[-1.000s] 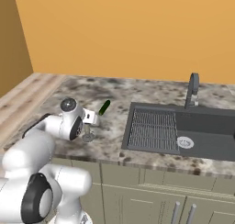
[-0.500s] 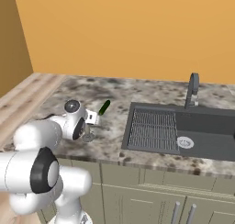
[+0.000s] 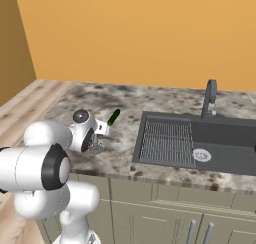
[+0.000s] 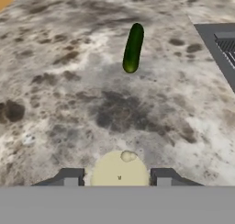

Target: Pick the candle and candle from the dining table and place them in the open cabinet. Close the cabinet after placing the objects.

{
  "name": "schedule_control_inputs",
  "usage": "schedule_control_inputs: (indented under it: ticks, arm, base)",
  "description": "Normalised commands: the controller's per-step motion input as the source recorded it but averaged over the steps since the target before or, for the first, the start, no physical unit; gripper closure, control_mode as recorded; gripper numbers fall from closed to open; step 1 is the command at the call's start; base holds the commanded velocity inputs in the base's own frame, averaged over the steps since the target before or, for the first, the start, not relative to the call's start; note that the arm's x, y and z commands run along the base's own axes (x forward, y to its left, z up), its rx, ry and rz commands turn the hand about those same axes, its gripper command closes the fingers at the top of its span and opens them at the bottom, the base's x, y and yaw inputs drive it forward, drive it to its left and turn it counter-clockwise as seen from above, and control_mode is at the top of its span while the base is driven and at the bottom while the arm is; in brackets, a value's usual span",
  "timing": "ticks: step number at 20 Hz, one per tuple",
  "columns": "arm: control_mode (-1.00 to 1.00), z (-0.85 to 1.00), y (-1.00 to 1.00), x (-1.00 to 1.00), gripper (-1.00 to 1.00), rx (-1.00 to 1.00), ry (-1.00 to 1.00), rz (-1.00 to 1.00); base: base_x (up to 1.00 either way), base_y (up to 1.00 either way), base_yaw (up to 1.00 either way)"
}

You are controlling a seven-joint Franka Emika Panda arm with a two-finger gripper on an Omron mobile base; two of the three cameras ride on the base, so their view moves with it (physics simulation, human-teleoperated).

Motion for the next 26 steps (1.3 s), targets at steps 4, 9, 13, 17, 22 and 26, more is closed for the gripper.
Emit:
schedule_control_inputs:
  ticks: [4, 9, 13, 17, 22, 26]
  arm:
    - [-1.00, -0.08, 0.00, 0.01, 1.00, 0.00, 0.00, 0.00]
    - [-1.00, 0.01, 0.00, -0.01, 1.00, 0.00, -0.03, 0.00]
    - [-1.00, 0.21, 0.06, -0.19, 1.00, 0.00, -0.05, 0.00]
    - [-1.00, 0.36, 0.08, -0.37, 1.00, 0.00, -0.09, 0.00]
    - [-1.00, 0.51, 0.00, -0.60, 1.00, 0.00, -0.08, 0.00]
    - [-1.00, 0.54, 0.00, -0.61, 1.00, 0.00, 0.00, -0.02]
  base:
    - [0.00, 0.00, 0.00]
    - [0.00, 0.00, 0.00]
    - [0.00, 0.00, 0.00]
    - [0.00, 0.00, 0.00]
    - [0.00, 0.00, 0.00]
    - [0.00, 0.00, 0.00]
